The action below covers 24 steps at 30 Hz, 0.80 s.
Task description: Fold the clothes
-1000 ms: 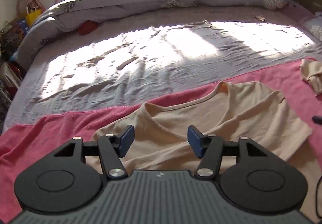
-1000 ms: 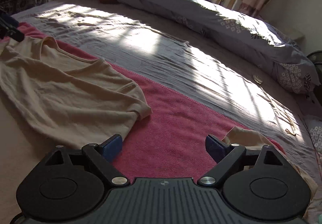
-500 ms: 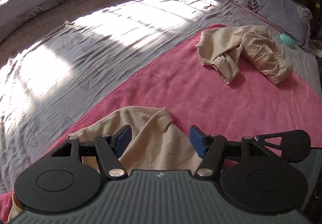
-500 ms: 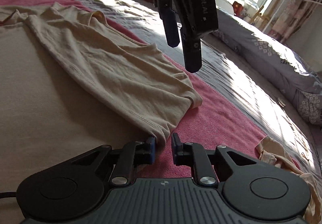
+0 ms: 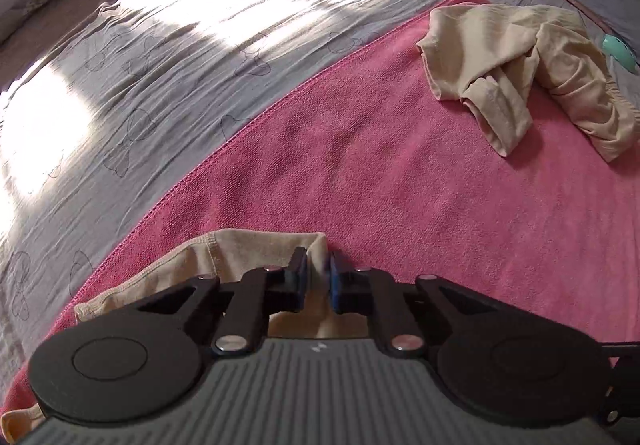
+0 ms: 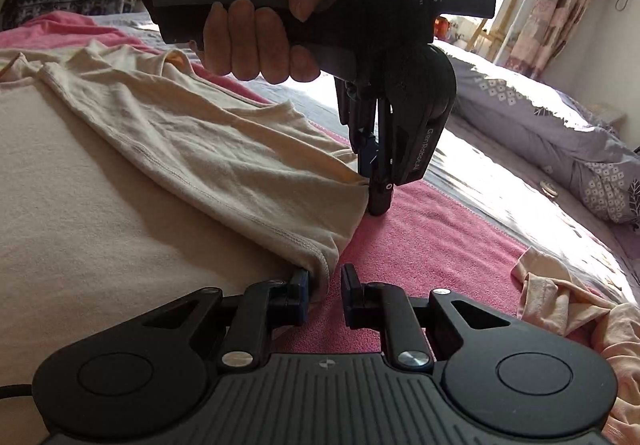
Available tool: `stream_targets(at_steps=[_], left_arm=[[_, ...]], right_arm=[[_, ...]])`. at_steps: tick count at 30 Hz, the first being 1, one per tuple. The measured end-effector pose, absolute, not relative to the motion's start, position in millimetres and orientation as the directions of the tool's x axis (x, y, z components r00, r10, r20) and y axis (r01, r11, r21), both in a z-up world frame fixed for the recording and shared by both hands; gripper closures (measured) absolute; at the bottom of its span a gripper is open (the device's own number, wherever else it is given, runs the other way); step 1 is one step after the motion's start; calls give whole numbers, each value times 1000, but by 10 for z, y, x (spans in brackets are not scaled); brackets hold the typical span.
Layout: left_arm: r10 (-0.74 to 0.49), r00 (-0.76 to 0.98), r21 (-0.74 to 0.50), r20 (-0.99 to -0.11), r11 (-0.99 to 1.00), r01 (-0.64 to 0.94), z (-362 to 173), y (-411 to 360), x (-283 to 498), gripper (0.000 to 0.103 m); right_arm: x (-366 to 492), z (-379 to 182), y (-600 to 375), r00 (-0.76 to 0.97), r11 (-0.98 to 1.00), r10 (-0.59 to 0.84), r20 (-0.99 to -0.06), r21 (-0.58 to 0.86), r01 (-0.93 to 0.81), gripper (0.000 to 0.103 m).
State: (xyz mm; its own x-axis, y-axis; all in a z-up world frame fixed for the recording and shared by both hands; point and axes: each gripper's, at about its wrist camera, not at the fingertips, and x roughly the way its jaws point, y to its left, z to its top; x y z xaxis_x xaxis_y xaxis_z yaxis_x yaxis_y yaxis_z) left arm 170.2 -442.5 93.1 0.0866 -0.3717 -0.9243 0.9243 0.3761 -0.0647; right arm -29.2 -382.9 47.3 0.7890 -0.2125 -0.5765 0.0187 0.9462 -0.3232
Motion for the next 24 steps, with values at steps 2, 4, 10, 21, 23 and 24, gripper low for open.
stream_targets(at_steps=[2,4,10,21,23,24], left_arm=[[-388,63,-115,-919,417,902,954,-4402,1778,96],[-406,37,-180,-913,484,856,953,-4376,1910,98],[-457,17,-324,-889,657,681,864,-4360,2335,103],[-466,-158,-413,-871,517,750,971,-4353,2379,30],[-441,-97,-330,-892,489,807,978,-4405,2280,35],[-413,-43,-250,-910,463,850,976,-4444,2177,38]], right_arm=[[-306,471,-3822,789,945,-214,-576,-327,18,85],[-319,470,-3816,789,944,-216,-575,-330,18,86],[-338,453,-3805,787,944,-214,-578,-329,15,93],[-382,427,-3786,788,944,-213,-578,-329,14,92],[-377,420,-3779,788,943,-214,-577,-332,13,92],[-376,418,-3775,789,942,-216,-576,-335,13,92]])
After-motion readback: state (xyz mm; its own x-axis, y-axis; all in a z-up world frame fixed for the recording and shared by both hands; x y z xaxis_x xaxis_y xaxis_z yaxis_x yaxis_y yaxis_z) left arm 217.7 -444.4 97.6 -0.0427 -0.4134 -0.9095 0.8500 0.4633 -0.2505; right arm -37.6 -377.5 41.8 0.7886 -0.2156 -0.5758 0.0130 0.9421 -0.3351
